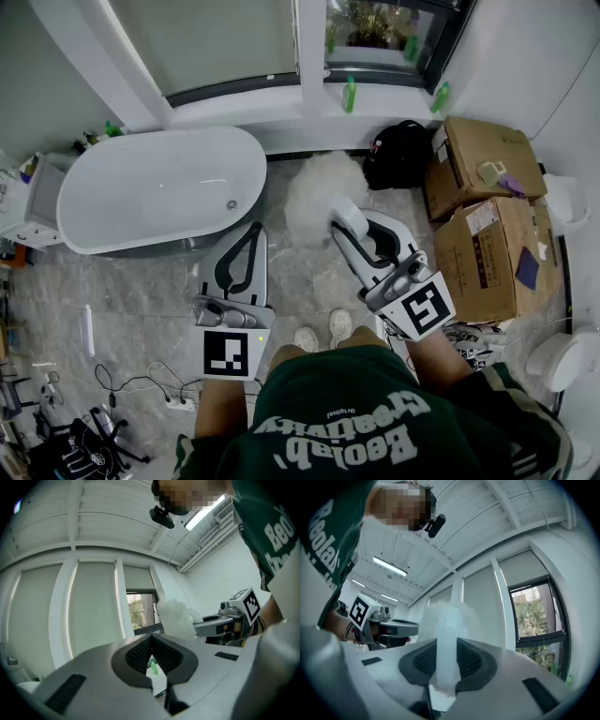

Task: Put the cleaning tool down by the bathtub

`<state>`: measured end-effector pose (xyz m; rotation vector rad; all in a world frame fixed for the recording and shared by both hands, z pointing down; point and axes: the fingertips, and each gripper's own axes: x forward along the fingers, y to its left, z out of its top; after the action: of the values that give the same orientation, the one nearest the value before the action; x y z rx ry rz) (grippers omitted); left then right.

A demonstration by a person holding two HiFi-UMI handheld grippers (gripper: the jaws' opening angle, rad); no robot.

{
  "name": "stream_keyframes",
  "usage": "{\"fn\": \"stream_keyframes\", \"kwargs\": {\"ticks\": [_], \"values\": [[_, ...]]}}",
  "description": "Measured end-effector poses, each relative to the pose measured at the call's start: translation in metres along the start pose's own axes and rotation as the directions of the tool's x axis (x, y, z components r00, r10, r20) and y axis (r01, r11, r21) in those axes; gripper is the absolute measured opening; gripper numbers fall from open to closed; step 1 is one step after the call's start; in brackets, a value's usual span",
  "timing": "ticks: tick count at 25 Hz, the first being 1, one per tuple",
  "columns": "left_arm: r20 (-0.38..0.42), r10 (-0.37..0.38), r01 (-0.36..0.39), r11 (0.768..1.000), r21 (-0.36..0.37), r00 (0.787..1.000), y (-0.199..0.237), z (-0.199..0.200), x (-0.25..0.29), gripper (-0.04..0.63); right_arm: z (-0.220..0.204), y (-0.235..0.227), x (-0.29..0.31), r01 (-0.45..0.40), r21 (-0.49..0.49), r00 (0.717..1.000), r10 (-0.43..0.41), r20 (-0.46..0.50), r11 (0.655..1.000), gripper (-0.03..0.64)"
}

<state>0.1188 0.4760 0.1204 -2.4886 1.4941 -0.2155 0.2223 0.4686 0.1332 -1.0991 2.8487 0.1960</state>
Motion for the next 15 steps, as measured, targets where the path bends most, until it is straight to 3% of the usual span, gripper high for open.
{"fn": "stream_keyframes", "kwargs": {"ticks": [15], "values": [[0.012, 0.043, -0.043, 0.999, 0.003, 0.999, -0.019, 0.012, 0.033, 0.009, -0.002, -0.045, -0.017, -0.003, -0.005, 1.000, 0.003, 0.027, 1.000, 0.094]]}}
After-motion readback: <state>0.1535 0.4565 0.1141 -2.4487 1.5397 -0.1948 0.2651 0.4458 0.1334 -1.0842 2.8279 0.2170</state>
